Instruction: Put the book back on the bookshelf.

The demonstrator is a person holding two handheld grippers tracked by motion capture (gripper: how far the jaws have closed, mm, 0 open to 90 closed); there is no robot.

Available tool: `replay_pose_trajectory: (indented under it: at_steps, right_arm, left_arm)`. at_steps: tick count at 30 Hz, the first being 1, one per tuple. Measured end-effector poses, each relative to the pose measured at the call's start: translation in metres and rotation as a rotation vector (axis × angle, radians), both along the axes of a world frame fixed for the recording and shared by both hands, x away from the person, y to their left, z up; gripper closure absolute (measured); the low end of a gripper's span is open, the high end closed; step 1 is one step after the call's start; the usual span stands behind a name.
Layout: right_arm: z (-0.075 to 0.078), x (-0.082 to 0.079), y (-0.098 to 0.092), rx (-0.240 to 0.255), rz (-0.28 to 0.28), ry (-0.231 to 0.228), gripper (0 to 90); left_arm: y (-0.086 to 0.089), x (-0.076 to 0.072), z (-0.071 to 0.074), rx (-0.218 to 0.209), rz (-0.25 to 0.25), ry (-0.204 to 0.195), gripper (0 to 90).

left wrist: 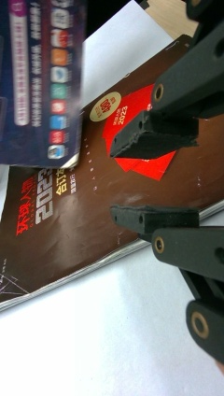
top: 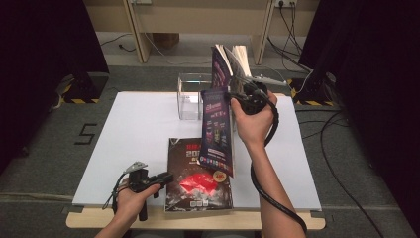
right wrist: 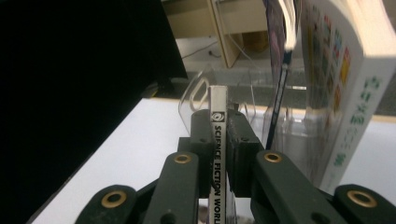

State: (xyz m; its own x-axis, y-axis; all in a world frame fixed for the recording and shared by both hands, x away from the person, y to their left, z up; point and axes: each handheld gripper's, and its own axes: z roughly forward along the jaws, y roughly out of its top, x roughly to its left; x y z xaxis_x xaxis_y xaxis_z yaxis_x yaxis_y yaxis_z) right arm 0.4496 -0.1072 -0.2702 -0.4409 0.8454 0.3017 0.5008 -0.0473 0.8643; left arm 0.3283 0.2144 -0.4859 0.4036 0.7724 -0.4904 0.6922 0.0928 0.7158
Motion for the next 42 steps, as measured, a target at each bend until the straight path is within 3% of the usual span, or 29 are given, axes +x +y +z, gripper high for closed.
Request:
replay_pose_trajectory:
  at_steps: [9, 24, 35, 42]
  right_arm:
    - [0.013, 0.015, 0.013, -0.002, -0.032, -0.053, 83.3]
    - [0.014, 0.033, 0.017, 0.027, -0.057, -0.060, 83.2]
    - [0.026, 0.043, 0.018, 0.053, -0.095, -0.115, 83.3]
    - [0.031, 0.055, 0.021, 0.065, -0.107, -0.124, 83.3]
  left_arm:
    - [0.001, 0.000, 0.000, -0.009, 0.005, -0.008, 65.4]
    - [0.000, 0.000, -0.001, -0.010, 0.004, -0.019, 66.0]
    - [-0.002, -0.001, -0.004, -0.008, 0.002, -0.023, 65.7]
    - [0.000, 0.000, -0.002, -0.005, 0.008, -0.039, 65.5]
